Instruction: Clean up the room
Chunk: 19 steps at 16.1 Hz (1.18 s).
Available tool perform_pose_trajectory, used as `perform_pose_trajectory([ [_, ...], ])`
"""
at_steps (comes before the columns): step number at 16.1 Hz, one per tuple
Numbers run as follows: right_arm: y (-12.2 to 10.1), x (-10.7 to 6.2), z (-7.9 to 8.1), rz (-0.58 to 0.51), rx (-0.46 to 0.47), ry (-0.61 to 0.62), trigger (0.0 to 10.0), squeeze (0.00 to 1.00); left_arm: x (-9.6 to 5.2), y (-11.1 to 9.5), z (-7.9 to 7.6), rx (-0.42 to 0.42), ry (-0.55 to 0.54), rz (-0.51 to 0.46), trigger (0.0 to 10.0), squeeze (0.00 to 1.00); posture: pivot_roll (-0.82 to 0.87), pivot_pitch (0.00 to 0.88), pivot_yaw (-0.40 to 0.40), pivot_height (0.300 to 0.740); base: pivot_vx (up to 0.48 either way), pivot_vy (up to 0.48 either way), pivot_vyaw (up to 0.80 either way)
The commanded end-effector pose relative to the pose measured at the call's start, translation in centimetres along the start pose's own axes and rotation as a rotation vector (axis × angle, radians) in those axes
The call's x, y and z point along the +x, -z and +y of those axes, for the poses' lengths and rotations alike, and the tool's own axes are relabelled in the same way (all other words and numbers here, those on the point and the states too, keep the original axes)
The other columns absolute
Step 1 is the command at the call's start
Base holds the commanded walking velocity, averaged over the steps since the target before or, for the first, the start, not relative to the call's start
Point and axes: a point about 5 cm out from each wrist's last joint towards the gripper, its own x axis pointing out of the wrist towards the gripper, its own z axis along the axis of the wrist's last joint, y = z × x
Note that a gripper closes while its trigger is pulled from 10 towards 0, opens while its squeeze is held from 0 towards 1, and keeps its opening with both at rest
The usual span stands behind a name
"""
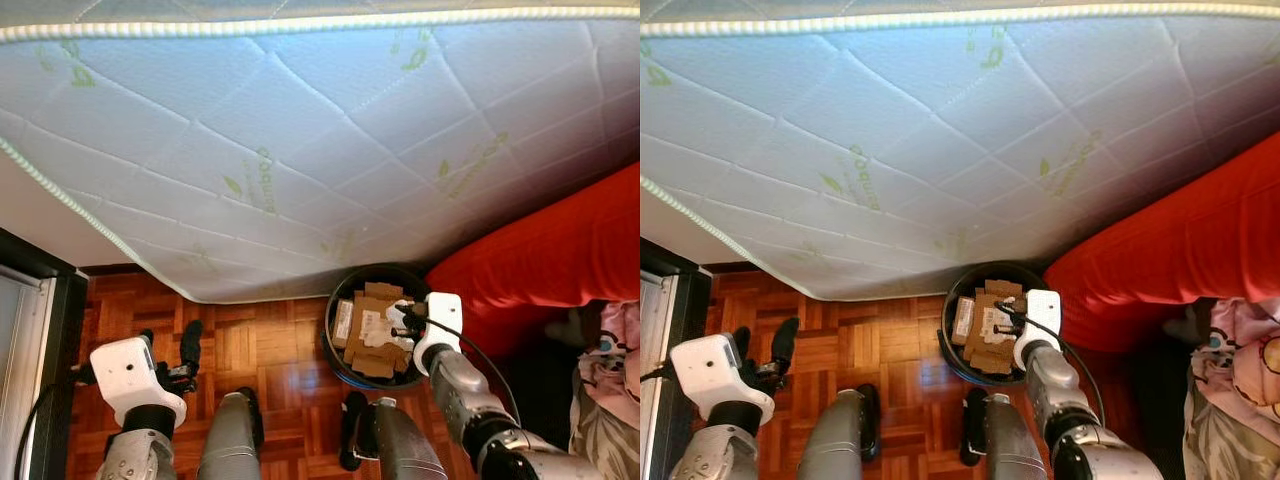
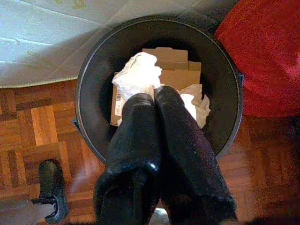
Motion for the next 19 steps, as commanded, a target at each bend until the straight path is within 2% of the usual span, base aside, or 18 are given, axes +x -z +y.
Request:
perform_pose_trajectory([
  [1,1.7,-0.4,-0.6,0.066,0.019,0.031,10.0,0.00,-0.7,0.4,0.2,0.000,-0.013,0.038,10.0,0.00,0.25,0.533,-0.082,0.670,0.000,0.000,0.00],
  [2,1.6,-0.4,-0.7,0.066,0.022,0.036,10.0,0.00,-0.8,0.3,0.2,0.000,-0.012,0.040,10.0,0.00,0.25,0.534,-0.082,0.670,0.000,0.000,0.00],
  [3,1.4,-0.4,-1.1,0.064,0.032,0.053,10.0,1.00,-0.8,0.2,0.2,0.003,-0.011,0.045,10.0,0.00,0.25,0.540,-0.081,0.670,0.000,0.000,0.00],
  [7,1.1,-0.5,-2.2,0.061,0.015,0.092,10.0,1.00,-1.0,0.2,0.1,0.007,-0.010,0.061,10.0,0.00,0.25,0.543,-0.080,0.670,0.000,0.000,0.00],
  [16,1.1,-0.4,-2.0,0.063,0.015,0.081,10.0,1.00,-0.6,0.3,0.1,0.011,-0.002,0.075,10.0,0.00,0.25,0.528,-0.075,0.670,0.000,0.000,0.00],
  [17,1.1,-0.4,-1.8,0.065,0.020,0.057,10.0,0.88,-0.4,0.5,0.2,0.009,0.000,0.079,10.0,0.00,0.25,0.520,-0.076,0.670,0.000,0.000,0.00],
  [18,1.2,-0.4,-1.7,0.068,0.027,0.045,10.0,0.00,-0.3,0.9,0.3,0.008,0.000,0.090,10.0,0.00,0.24,0.509,-0.077,0.670,0.000,0.000,0.00],
  [19,1.3,-0.5,-1.7,0.058,0.041,0.024,10.0,0.00,-0.6,2.1,0.8,0.025,-0.004,0.133,10.0,0.00,0.24,0.495,-0.077,0.670,0.000,0.000,0.00],
])
